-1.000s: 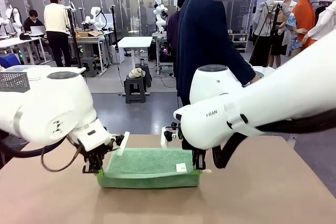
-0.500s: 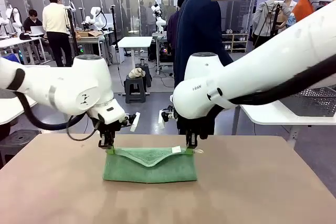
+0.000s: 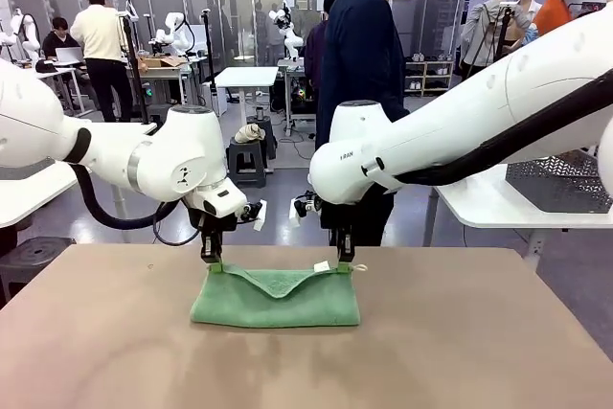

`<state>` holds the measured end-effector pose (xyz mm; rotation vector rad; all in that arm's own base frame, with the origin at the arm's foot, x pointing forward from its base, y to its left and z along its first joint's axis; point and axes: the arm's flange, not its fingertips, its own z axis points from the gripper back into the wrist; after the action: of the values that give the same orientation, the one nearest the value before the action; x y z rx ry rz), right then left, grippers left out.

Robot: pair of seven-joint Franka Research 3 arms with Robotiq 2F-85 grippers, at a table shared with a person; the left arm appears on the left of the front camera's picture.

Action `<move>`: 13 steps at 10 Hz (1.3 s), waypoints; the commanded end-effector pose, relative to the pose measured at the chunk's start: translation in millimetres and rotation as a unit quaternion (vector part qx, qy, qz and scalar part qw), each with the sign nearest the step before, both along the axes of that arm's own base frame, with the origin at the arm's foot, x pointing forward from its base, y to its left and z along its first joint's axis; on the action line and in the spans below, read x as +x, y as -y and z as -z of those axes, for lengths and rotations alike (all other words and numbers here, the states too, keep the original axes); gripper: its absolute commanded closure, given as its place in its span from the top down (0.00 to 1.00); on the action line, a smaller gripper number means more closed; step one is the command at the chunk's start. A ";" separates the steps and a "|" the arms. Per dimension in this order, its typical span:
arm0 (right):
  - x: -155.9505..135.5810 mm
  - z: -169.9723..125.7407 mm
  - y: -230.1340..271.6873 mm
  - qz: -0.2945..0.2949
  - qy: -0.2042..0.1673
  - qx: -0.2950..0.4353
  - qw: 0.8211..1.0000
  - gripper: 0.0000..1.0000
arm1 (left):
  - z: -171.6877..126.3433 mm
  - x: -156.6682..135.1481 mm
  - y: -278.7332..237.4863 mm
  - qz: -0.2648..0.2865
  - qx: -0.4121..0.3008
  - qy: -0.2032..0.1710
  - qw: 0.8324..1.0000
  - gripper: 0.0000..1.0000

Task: Fold the towels and place them in the basket.
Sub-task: When a person lays out a Towel with hook on the table, fold it in half twice.

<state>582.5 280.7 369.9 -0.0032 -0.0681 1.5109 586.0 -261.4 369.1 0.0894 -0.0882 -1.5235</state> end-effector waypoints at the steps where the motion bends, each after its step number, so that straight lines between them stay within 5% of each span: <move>1: 14.3 0.7 2.2 -0.006 -0.009 -0.010 1.000 0.00 | 3.3 17.4 2.2 -0.024 0.010 -0.017 1.000 0.03; 9: 38.6 23.6 6.9 -0.022 0.030 -0.018 0.999 0.00 | 27.2 27.6 -19.7 -0.078 0.031 -0.027 0.996 0.03; 13: 36.0 19.2 8.4 -0.022 0.038 -0.014 0.999 0.42 | 24.4 24.9 -25.7 -0.101 0.037 -0.004 0.994 0.42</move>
<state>619.2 277.4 349.6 -0.0716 -0.0983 1.5412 611.3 -238.8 343.0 0.0990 -0.0117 -1.3528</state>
